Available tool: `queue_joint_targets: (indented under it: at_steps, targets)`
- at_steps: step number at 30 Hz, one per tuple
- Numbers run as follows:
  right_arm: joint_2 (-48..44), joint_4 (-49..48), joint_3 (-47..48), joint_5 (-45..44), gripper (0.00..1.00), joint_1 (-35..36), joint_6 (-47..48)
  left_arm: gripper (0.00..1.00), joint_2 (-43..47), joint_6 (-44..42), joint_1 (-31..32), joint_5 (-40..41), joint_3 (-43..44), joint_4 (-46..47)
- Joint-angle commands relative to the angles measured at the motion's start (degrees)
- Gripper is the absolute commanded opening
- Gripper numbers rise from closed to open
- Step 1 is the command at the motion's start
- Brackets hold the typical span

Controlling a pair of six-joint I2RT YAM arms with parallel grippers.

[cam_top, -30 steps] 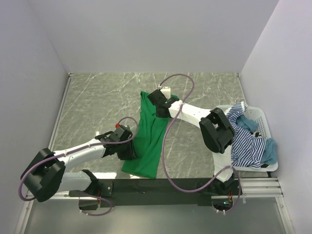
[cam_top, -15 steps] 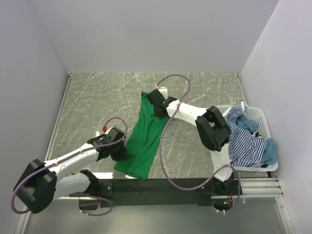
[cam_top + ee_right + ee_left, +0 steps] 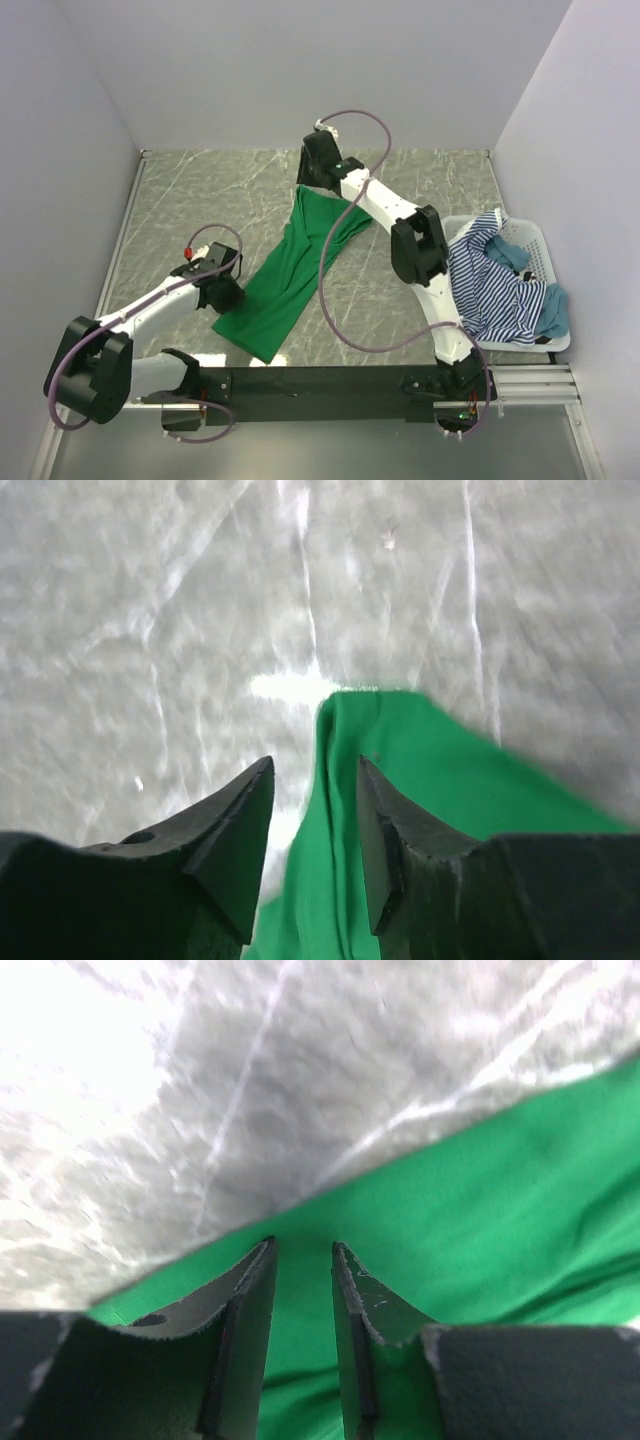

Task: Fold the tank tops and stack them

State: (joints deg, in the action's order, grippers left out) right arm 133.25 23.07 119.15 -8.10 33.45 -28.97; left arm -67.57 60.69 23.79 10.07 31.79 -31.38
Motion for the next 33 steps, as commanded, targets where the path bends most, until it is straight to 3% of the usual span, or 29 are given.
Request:
queue_joint_targets:
  at_steps: [1, 9, 13, 19, 28, 33]
  targets:
    - [5.9, 4.5, 11.1, 4.8, 0.47, -1.5, -2.4, 0.35, -1.8, -3.0, -1.8, 2.9, 2.7, -0.4]
    - [7.2, -6.0, 5.0, 18.5, 0.52, -7.0, -15.3, 0.34, -2.5, -6.7, -8.3, 1.0, 3.5, 1.1]
    - [5.4, -10.7, 0.0, 21.3, 0.53, -7.2, -19.0, 0.34, -1.5, -8.1, -9.6, 1.2, 3.9, 1.1]
    - [7.3, -12.5, 0.1, 24.6, 0.53, -7.3, -24.4, 0.34, -1.7, -8.9, -11.4, -0.4, 4.2, 1.4]
    - [2.8, -12.0, -10.0, 17.9, 0.50, -7.5, -21.4, 0.36, 3.0, -13.2, -11.8, -8.0, 9.8, 1.8]
    - [-1.5, -7.5, -14.6, 9.7, 0.47, -7.3, -16.1, 0.39, 3.2, -13.5, -11.1, -17.6, 10.8, 4.2]
